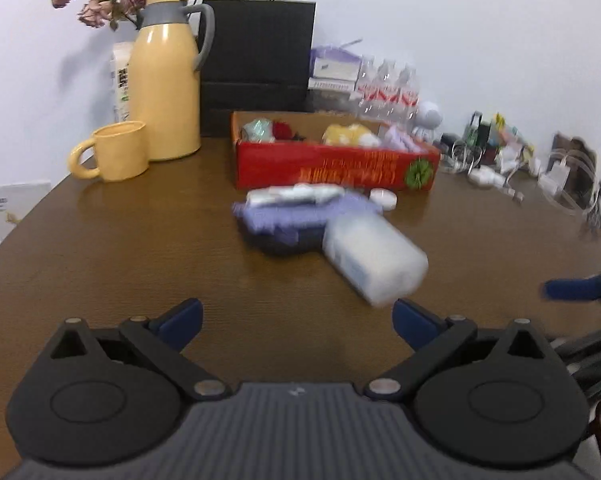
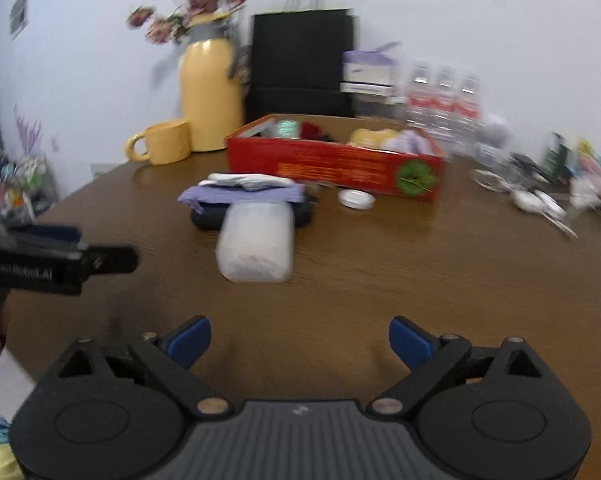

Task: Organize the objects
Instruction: 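Move both tools back toward the items on the table, then grasp the translucent white container with right tool while left tool grasps a white cap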

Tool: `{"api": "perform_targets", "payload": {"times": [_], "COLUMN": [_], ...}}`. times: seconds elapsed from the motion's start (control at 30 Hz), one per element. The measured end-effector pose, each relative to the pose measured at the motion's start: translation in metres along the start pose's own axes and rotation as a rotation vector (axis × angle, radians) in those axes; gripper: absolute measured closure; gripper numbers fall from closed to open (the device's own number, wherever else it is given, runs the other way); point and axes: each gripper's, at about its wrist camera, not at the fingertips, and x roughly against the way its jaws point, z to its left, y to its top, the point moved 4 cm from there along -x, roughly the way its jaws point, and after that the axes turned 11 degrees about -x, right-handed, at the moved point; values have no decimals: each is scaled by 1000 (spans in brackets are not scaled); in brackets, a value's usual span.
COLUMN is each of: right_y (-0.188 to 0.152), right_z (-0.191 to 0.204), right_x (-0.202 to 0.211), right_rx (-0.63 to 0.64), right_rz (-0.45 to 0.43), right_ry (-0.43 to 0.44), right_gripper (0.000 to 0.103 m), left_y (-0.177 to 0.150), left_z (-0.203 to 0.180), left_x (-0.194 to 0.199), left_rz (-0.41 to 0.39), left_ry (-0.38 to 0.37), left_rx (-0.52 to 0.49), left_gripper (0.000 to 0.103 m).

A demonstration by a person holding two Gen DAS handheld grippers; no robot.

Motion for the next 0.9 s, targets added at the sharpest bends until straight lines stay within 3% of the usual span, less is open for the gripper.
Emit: {"api": "perform_targets", "payload": {"times": [0.17,0.23,0.27,0.37,0.43,0.5,0.6,0.67,0.77,0.87,0.9], "right_y": [37,50,55,56,52,58,74,82,84,80,80], "right_z": [36,40,40,32,11,-20,-59,-68,-68,-61,-60], "right_x": [-62,-86,-97,-103,-94,-94,-105,-114,-122,-124,-124], "right_rx": [91,72,61,103,116,58,-23,-22,-2,10,9], "right_rz": [-39,-32,-18,-2,-3,-4,-7,-13,-29,-42,-46], "right_ry": [46,32,21,-8,-49,-90,-153,-176,-155,-136,-130], "right_gripper": [17,29,41,40,40,40,40,40,40,40,40], "left_y": [49,66,74,94,100,104,121,125,124,121,119], "left_z": [24,30,32,41,55,67,63,49,32,28,26], "left_x": [-53,-83,-97,-130,-148,-173,-215,-238,-259,-263,-261], "left_rz": [-44,-28,-21,-16,16,86,144,189,255,244,237], "left_ry": [-30,-43,-25,24,18,-42,-104,-186,-199,-201,-199], "left_rx": [25,20,2,-91,-120,-124,-170,-220,-272,-249,-241], "left_gripper": [0,0,0,8,25,45,48,50,71,98,98]}}
